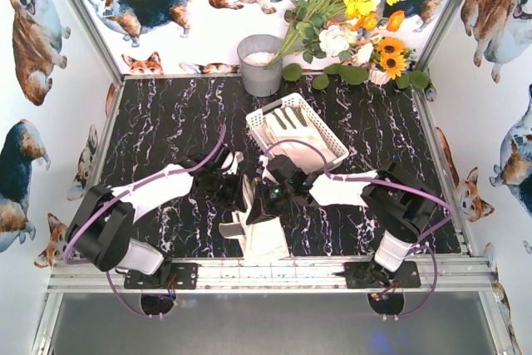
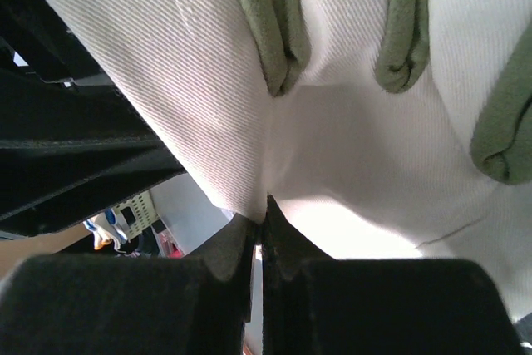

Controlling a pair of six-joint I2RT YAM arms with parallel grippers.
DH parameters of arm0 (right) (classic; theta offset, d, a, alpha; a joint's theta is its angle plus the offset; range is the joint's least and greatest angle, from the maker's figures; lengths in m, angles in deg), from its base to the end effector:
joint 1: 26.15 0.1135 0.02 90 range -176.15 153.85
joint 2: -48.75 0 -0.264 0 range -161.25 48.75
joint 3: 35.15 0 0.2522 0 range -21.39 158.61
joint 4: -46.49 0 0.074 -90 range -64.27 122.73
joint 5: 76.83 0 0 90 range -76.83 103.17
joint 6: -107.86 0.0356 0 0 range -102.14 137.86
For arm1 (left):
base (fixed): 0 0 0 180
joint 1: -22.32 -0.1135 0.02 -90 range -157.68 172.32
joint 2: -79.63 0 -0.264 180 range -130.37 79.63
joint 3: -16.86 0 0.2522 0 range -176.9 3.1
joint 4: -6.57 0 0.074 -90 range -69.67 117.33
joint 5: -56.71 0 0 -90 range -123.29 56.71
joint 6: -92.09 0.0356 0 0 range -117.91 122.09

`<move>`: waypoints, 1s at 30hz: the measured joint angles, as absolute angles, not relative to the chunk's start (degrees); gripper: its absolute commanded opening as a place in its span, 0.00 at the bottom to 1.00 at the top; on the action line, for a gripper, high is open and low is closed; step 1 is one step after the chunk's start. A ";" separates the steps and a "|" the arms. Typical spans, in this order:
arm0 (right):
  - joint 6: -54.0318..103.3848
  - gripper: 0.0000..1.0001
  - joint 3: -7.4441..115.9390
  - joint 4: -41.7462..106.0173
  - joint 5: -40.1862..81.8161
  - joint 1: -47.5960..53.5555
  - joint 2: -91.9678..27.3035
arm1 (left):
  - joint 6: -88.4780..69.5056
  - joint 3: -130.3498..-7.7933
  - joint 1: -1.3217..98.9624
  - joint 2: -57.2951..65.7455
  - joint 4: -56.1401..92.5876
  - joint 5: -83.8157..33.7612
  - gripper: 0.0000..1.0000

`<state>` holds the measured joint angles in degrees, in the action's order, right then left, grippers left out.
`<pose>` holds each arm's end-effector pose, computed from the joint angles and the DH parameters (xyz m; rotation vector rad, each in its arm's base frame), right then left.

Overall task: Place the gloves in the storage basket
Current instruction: Pair the glove with the glove.

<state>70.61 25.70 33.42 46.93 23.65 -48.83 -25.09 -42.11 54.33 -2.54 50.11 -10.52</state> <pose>0.1939 0.2601 0.1452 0.2397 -2.8177 -1.3360 0.2115 -0.1485 0.1775 0.2405 2.8706 -0.7965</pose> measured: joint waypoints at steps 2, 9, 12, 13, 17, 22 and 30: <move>70.59 0.00 25.68 33.40 46.71 23.65 -48.81 | -24.76 -42.59 54.88 -2.78 51.38 -11.79 0.33; 70.59 0.00 25.68 33.44 46.54 23.68 -48.79 | -27.38 -42.75 55.40 1.68 53.15 -17.74 0.34; 70.59 0.00 25.68 33.44 46.54 23.65 -48.79 | -30.03 -42.73 55.40 2.88 51.20 -18.39 0.33; 70.57 0.00 25.68 33.44 46.54 23.65 -48.79 | -30.81 -42.66 55.40 2.86 50.35 -18.52 0.33; 70.57 0.00 25.68 33.44 46.52 23.68 -48.79 | -32.69 -42.53 55.40 1.94 48.56 -18.59 0.29; 70.57 0.00 25.64 33.44 46.52 23.68 -48.70 | -33.70 -42.27 55.42 0.56 48.38 -18.66 0.27; 70.57 0.00 25.64 33.44 46.52 23.65 -48.68 | -34.09 -41.50 56.73 -1.99 48.40 -19.20 0.28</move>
